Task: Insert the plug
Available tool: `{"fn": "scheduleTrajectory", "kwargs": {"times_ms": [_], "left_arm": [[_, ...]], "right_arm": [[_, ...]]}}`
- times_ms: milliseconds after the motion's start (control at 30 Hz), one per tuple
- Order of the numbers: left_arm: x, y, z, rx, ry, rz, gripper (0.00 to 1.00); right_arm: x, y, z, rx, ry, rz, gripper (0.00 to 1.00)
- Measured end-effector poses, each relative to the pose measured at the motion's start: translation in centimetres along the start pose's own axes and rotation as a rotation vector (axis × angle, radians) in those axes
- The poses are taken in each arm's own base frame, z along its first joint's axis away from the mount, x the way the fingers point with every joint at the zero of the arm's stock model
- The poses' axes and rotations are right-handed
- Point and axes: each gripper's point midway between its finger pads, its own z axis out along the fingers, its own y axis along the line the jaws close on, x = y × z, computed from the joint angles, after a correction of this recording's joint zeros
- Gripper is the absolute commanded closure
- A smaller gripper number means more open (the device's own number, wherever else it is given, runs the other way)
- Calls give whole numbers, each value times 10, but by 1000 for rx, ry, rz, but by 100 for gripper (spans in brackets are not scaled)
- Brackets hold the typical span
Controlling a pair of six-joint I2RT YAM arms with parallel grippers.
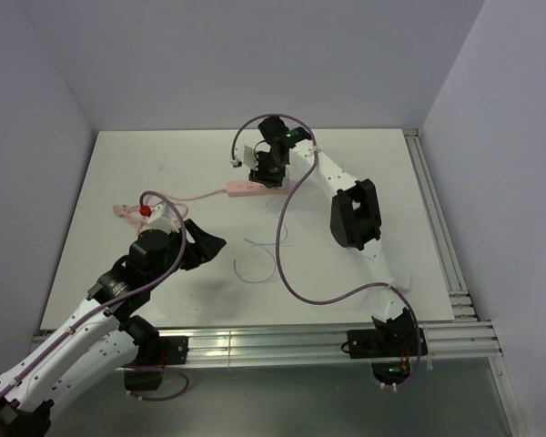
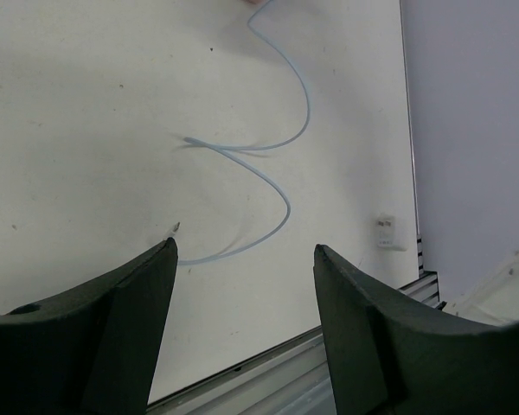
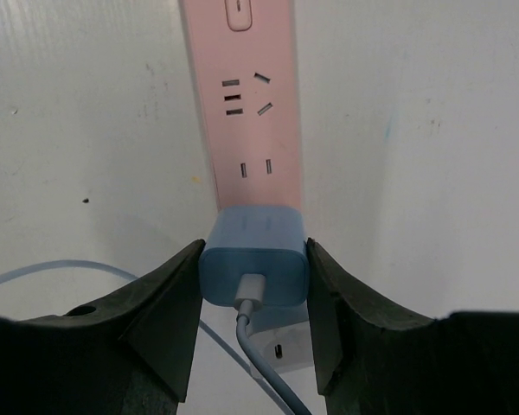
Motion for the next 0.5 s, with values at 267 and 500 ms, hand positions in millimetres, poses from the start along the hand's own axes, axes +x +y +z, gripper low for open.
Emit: {"fn": "scheduleTrajectory", "kwargs": {"times_ms": [267, 500], "left_arm": [[2, 2, 2, -12, 9, -3, 31], [-1, -2, -3, 6, -4, -22, 31]], "right_arm": [[-6, 3, 3, -18, -34, 24, 100], [-9, 5, 7, -26, -59, 28, 100]]}}
